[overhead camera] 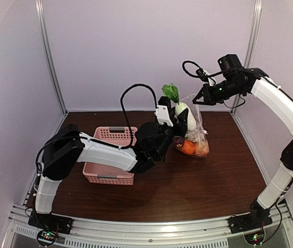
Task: Place the food in the zip-top bag and seal the zipper
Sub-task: Place the fake vegetable in the zipper food storage bag.
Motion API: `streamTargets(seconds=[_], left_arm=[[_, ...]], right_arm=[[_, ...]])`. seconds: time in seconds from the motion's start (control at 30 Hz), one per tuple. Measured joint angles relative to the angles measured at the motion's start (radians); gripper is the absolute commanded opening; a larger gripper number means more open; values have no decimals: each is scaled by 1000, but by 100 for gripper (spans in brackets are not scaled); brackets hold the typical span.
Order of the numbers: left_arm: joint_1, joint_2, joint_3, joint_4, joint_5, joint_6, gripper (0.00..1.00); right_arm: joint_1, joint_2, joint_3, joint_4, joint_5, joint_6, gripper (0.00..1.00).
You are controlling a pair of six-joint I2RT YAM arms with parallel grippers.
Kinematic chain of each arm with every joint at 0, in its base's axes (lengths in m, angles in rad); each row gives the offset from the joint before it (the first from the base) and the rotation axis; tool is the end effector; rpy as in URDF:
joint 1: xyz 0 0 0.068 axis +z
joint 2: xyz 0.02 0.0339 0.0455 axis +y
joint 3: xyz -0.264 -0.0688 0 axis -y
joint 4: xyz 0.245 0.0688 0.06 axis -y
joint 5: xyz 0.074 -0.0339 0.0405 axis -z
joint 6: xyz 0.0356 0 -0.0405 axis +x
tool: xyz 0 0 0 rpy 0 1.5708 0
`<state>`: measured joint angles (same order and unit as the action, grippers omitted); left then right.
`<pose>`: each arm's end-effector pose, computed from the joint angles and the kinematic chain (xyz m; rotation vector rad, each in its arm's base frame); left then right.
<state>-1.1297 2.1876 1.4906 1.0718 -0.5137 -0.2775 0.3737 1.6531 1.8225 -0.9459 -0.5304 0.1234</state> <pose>0.2279 -0.4418 0.2560 0.0754 1.2968 -0.9083 0.3172 0.1437 0.4037 -0.5612 2.3075 0.8646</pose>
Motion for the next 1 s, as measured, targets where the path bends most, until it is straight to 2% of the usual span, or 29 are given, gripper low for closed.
streamTargets(seconds=[0.13,0.2,0.27,0.4,0.53,0.6,0.77,1.0], left_arm=[[-2,85,91,-12,-101,77,21],[0,126,153,-34,-129,103,39],[2,139,181,-63,-133,114,52],[2,127,188,-113,-102,125,57],[3,58,110,-154,-65,126,79],[9,16,57,-169,-34,114,87],[38,-82,28,-239,66,97,97],[47,-200,17,-368,182,89,97]], right_arm=[[-11,-21,-28,18,-79,34,0],[-13,-21,-32,27,-107,44,0],[-16,-21,-32,31,-125,49,0],[-35,-21,-34,43,-166,67,0],[-74,-21,-42,58,-219,91,0],[-92,-21,-48,72,-246,102,0],[-107,-21,-74,99,-287,121,0],[-108,-21,-92,117,-307,129,0]])
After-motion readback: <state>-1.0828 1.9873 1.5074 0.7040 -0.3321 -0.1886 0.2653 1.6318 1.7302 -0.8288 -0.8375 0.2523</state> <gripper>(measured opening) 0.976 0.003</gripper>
